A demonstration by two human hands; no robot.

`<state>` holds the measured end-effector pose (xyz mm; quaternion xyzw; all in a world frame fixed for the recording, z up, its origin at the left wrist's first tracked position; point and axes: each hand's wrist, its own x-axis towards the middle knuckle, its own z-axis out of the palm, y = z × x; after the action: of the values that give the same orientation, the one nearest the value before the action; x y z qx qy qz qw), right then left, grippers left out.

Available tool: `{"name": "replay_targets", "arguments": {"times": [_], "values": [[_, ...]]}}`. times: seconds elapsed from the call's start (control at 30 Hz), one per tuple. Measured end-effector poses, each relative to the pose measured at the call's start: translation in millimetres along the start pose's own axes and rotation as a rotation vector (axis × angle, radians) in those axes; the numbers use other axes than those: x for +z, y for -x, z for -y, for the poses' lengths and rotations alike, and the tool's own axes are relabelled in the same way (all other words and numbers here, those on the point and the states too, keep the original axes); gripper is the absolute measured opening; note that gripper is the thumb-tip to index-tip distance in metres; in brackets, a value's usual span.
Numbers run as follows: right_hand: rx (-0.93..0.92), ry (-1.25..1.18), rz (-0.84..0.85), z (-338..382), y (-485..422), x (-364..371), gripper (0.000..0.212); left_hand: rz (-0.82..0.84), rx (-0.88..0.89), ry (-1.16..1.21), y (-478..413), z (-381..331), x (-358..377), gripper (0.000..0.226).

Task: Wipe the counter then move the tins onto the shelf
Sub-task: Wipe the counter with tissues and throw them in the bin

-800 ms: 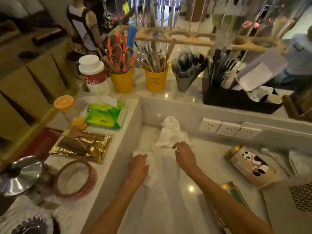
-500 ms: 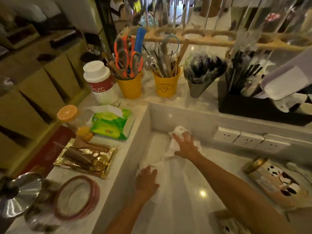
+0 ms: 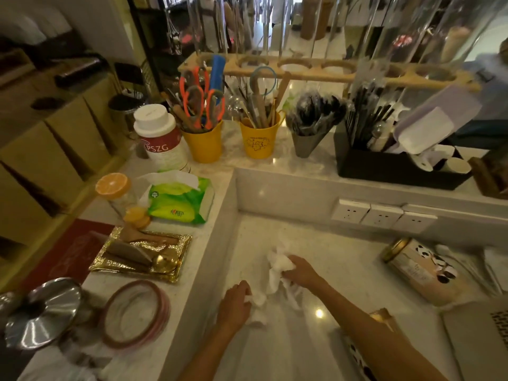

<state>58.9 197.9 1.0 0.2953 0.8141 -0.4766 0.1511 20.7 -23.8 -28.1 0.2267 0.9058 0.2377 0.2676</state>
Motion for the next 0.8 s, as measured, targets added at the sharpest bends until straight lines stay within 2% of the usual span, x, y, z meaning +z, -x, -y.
{"name": "replay_targets", "arguments": {"times": [0.1,0.17,0.23,0.33,0.4,0.5,0.6,0.67,0.73,0.8], "values": [[-0.025,-0.124,-0.031,-13.4,38.3,12.3,0.037,-0.009,0.018,0.262,29.0,-3.0,-2.3,0.034],[-0.024,-0.162,-0.035,-24.7,64.6,25.0,0.041,-0.01,0.049,0.336,49.9,-7.3,-4.1,0.05],[-0.042,-0.17,-0.028,-31.8,89.1,40.7,0.046,0.007,0.128,0.377,67.5,-10.9,-5.3,0.058],[-0.092,-0.199,0.022,-31.8,120.8,60.5,0.043,0.076,0.26,0.44,92.9,-23.8,-6.8,0.046],[-0.096,-0.239,0.038,-25.2,138.4,70.6,0.045,0.079,0.243,0.555,106.9,-30.3,-6.8,0.03],[-0.113,-0.352,0.033,-10.4,161.0,81.1,0.052,0.093,0.144,0.686,125.8,-29.6,-16.2,0.032],[-0.092,-0.673,0.017,-7.1,174.5,92.3,0.063,0.083,0.126,0.693,137.6,-15.5,-20.5,0.038],[-0.072,-0.738,0.029,-2.1,186.7,103.7,0.051,0.074,0.148,0.676,146.8,-5.3,-21.3,0.036],[-0.089,-0.626,-0.073,-0.1,201.0,117.6,0.024,0.076,0.191,0.665,157.9,3.2,-18.9,0.038],[-0.086,-0.534,-0.21,-4.0,212.9,131.2,0.015,0.07,0.231,0.637,170.8,11.4,-14.4,0.039]]}}
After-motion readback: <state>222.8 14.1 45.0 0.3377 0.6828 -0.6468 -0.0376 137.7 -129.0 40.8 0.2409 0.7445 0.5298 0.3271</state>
